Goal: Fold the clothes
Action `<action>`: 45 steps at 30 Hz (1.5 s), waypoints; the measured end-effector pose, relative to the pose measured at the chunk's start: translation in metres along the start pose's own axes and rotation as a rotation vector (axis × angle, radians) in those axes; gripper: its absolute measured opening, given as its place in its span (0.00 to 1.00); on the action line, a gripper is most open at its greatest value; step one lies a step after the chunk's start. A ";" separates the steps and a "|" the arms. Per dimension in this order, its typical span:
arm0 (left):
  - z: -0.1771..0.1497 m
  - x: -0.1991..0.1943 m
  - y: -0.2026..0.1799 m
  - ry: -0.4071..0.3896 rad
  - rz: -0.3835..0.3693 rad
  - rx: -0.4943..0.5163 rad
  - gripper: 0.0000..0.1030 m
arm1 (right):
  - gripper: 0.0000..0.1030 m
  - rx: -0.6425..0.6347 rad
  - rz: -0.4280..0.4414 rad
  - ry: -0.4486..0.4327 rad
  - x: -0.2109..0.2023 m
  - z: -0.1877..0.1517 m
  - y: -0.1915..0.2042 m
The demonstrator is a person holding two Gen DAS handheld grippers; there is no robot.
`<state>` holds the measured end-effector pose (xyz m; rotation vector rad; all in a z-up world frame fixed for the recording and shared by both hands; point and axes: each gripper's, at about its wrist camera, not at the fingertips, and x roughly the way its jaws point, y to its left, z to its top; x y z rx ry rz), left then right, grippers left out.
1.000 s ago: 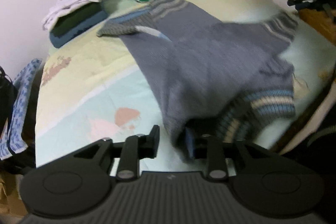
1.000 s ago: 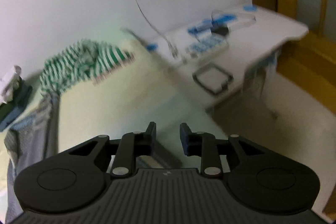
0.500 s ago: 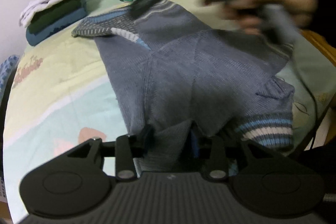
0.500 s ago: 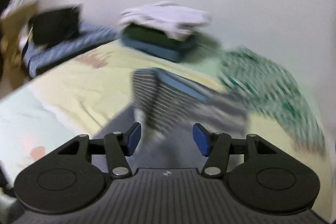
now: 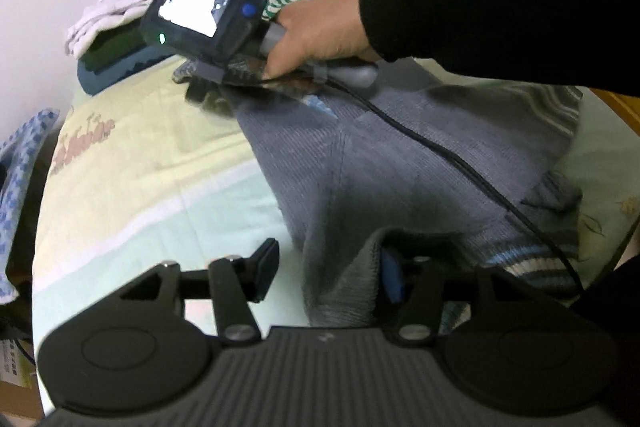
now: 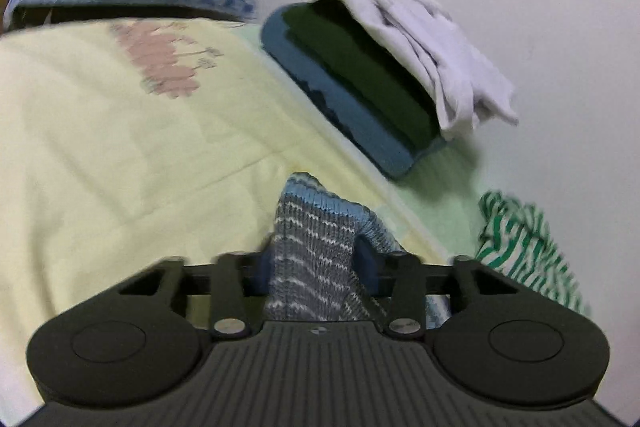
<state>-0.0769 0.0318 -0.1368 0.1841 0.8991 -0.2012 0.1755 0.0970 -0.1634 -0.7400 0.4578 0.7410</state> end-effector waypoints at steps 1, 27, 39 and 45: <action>0.001 0.002 0.000 0.001 -0.005 0.005 0.55 | 0.16 0.071 0.024 -0.001 0.000 0.000 -0.011; 0.020 0.041 -0.002 0.041 -0.106 0.089 0.65 | 0.25 0.321 0.012 0.017 0.038 -0.020 -0.090; 0.020 0.046 0.003 0.038 -0.129 0.066 0.68 | 0.29 0.780 -0.080 0.048 0.048 -0.054 -0.172; 0.023 0.048 -0.001 0.035 -0.139 0.088 0.71 | 0.69 0.392 0.049 -0.057 0.024 -0.021 -0.130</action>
